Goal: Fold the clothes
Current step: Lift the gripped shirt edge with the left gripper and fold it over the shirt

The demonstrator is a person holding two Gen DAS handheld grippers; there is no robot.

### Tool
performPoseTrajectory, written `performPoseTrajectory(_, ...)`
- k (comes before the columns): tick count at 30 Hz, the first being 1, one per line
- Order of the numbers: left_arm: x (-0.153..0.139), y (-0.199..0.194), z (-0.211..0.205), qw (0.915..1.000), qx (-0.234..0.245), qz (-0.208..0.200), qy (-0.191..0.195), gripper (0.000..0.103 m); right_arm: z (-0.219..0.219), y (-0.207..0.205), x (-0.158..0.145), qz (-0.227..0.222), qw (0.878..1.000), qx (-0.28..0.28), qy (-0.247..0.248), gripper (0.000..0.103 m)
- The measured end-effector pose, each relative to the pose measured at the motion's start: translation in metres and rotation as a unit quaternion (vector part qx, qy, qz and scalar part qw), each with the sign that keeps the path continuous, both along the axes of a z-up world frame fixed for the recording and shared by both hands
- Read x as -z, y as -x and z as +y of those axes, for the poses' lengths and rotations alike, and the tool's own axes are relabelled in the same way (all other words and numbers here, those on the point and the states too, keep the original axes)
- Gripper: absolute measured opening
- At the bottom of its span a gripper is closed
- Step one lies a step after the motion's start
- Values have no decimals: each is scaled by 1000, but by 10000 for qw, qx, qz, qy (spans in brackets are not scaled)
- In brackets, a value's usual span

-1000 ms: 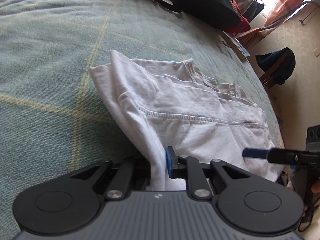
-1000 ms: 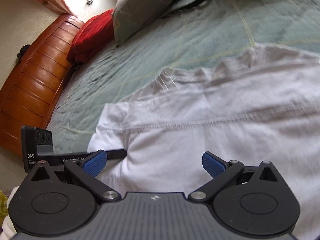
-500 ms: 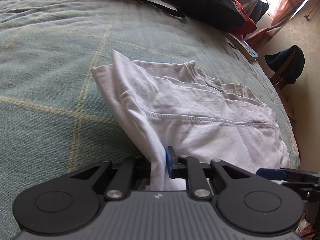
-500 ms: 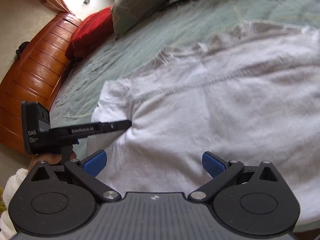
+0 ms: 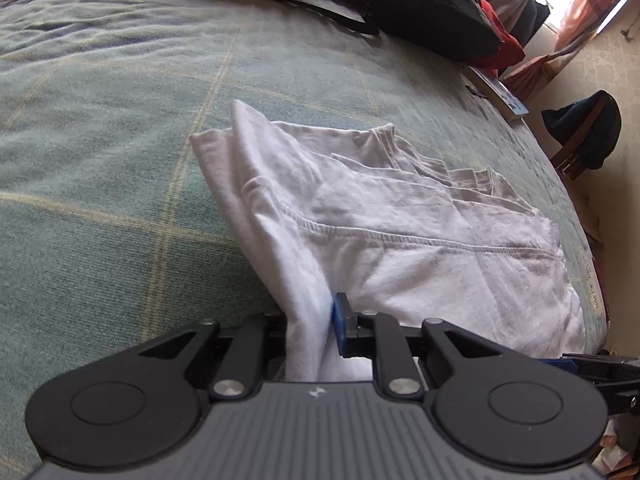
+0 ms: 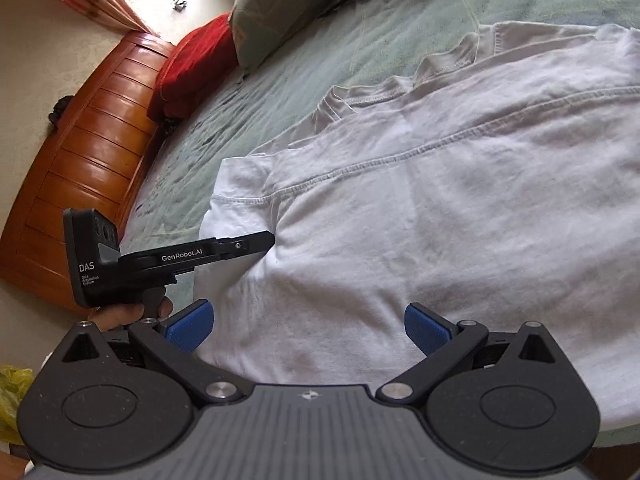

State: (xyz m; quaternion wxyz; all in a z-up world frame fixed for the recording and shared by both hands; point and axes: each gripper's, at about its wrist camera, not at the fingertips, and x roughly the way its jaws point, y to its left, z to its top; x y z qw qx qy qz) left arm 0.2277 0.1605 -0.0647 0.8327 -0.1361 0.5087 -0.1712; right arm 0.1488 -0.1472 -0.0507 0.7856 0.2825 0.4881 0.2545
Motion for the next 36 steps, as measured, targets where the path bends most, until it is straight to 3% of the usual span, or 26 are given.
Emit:
performPoseTrajectory(12, -37, 8, -38, 9968, 271, -98, -746, 9, -36, -6, -14, -452, 9985, -305, -93, 103)
performPoseTrajectory(23, -80, 15, -100, 9932, 662, -45, -953, 9, -95, 0, -16, -798, 9966, -157, -111, 103)
performPoseTrajectory(36, -86, 0, -180, 9884, 1056, 58, -1088, 9, -135, 13, -9, -995, 9945, 61, -328, 103)
